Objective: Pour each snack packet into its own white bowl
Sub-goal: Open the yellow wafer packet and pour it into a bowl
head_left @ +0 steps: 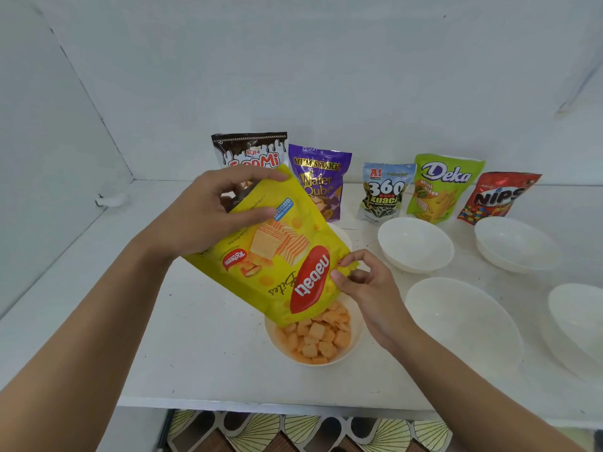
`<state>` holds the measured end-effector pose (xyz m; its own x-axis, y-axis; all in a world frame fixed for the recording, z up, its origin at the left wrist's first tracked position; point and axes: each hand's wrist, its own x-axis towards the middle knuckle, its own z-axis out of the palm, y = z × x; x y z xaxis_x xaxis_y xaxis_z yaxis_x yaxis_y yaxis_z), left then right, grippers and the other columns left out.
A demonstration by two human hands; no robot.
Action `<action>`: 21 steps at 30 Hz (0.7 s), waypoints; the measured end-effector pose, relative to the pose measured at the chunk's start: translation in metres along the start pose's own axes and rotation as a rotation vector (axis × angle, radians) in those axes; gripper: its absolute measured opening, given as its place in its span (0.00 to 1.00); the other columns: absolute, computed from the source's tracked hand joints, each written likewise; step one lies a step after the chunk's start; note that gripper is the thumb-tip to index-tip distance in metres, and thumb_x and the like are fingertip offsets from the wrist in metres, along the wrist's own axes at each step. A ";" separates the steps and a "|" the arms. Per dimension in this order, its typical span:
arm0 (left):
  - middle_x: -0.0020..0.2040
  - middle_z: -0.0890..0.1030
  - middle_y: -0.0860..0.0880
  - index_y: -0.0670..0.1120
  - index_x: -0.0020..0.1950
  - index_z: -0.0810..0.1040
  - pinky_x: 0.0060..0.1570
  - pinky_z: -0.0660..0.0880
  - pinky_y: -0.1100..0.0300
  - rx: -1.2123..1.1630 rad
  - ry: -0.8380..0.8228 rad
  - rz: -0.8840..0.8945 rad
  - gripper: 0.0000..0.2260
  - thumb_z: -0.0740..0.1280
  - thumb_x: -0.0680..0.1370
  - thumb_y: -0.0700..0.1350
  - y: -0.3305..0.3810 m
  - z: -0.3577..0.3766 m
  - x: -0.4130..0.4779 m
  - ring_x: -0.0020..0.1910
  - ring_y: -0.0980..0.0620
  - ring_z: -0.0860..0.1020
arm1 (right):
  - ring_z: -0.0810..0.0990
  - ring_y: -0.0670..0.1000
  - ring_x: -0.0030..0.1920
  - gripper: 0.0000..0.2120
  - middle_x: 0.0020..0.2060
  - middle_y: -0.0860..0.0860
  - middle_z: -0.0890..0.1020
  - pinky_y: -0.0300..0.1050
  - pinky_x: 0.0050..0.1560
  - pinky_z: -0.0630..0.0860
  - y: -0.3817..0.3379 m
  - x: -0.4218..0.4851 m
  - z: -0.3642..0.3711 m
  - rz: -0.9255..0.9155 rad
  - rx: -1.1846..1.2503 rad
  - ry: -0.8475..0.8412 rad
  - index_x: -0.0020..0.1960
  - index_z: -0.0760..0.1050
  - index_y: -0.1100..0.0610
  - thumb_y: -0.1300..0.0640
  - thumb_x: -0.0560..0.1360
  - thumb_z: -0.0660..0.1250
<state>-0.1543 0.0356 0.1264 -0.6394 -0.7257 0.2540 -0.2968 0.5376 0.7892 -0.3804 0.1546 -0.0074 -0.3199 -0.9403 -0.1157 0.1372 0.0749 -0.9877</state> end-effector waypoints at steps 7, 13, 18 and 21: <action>0.54 0.82 0.60 0.61 0.65 0.79 0.44 0.84 0.55 -0.044 0.025 -0.076 0.19 0.72 0.75 0.50 -0.003 -0.002 -0.002 0.52 0.53 0.84 | 0.86 0.57 0.51 0.07 0.44 0.63 0.85 0.55 0.58 0.80 -0.007 0.000 -0.008 0.006 -0.025 -0.069 0.50 0.76 0.54 0.55 0.76 0.73; 0.58 0.82 0.57 0.63 0.64 0.79 0.44 0.84 0.55 -0.054 0.020 -0.102 0.18 0.72 0.76 0.50 -0.005 0.000 -0.003 0.54 0.52 0.84 | 0.83 0.64 0.52 0.09 0.42 0.65 0.84 0.62 0.60 0.79 -0.002 0.000 -0.008 0.006 -0.077 -0.058 0.50 0.77 0.56 0.59 0.73 0.76; 0.61 0.81 0.53 0.60 0.66 0.79 0.44 0.85 0.53 -0.059 0.052 -0.069 0.18 0.72 0.76 0.49 0.000 -0.005 0.000 0.55 0.51 0.84 | 0.82 0.55 0.45 0.09 0.35 0.58 0.81 0.53 0.54 0.78 -0.004 0.003 -0.004 -0.043 -0.033 0.017 0.47 0.75 0.54 0.60 0.73 0.76; 0.61 0.81 0.54 0.62 0.66 0.78 0.43 0.85 0.53 -0.043 0.031 -0.091 0.19 0.72 0.76 0.50 0.002 -0.008 0.000 0.55 0.51 0.84 | 0.83 0.53 0.43 0.10 0.34 0.55 0.83 0.51 0.51 0.79 -0.005 0.002 -0.003 -0.023 -0.054 -0.047 0.48 0.75 0.58 0.61 0.73 0.76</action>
<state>-0.1490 0.0331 0.1330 -0.5887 -0.7841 0.1967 -0.3218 0.4505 0.8328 -0.3847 0.1532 -0.0029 -0.2777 -0.9565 -0.0895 0.0795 0.0699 -0.9944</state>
